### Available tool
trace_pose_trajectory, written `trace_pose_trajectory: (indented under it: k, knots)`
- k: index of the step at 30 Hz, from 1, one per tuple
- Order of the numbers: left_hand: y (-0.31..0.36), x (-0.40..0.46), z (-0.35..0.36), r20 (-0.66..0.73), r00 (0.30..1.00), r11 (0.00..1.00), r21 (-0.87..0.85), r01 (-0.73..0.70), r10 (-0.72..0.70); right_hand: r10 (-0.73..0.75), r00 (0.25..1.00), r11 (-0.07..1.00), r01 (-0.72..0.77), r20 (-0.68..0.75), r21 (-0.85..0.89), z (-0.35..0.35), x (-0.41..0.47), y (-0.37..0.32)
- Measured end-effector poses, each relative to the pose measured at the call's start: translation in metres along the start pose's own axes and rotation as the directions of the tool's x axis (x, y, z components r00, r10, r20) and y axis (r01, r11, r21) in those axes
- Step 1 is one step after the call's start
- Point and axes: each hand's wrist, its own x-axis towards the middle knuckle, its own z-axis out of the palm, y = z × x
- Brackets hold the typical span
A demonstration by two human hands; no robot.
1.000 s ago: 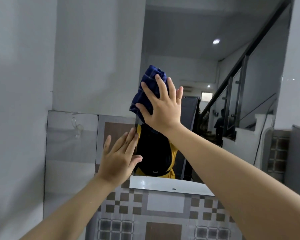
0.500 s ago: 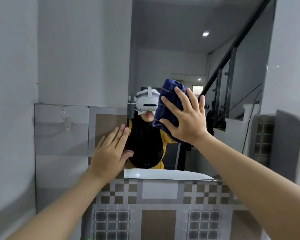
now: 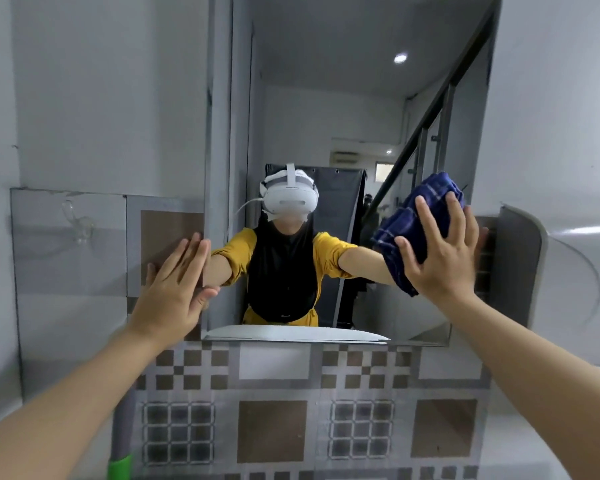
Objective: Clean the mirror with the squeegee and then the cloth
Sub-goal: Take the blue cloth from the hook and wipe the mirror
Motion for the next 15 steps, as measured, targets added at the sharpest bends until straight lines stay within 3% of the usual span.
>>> trace_pose_trajectory:
  k: [5,9,15]
  knots:
    - [-0.001,-0.001,0.0,-0.013,1.0,1.0,-0.023,-0.004,0.003,0.206,0.979,0.965,-0.2,-0.016,0.172,0.004,-0.013,-0.014]
    - [-0.003,-0.001,0.001,-0.026,1.0,0.999,-0.05,-0.016,0.014,0.469,0.88,0.857,-0.433,-0.074,0.281,0.024,-0.027,-0.044]
    - [-0.004,-0.001,-0.005,-0.048,0.998,0.993,-0.11,-0.034,0.029,0.396,0.903,0.904,-0.351,-0.168,0.243,0.045,-0.04,-0.1]
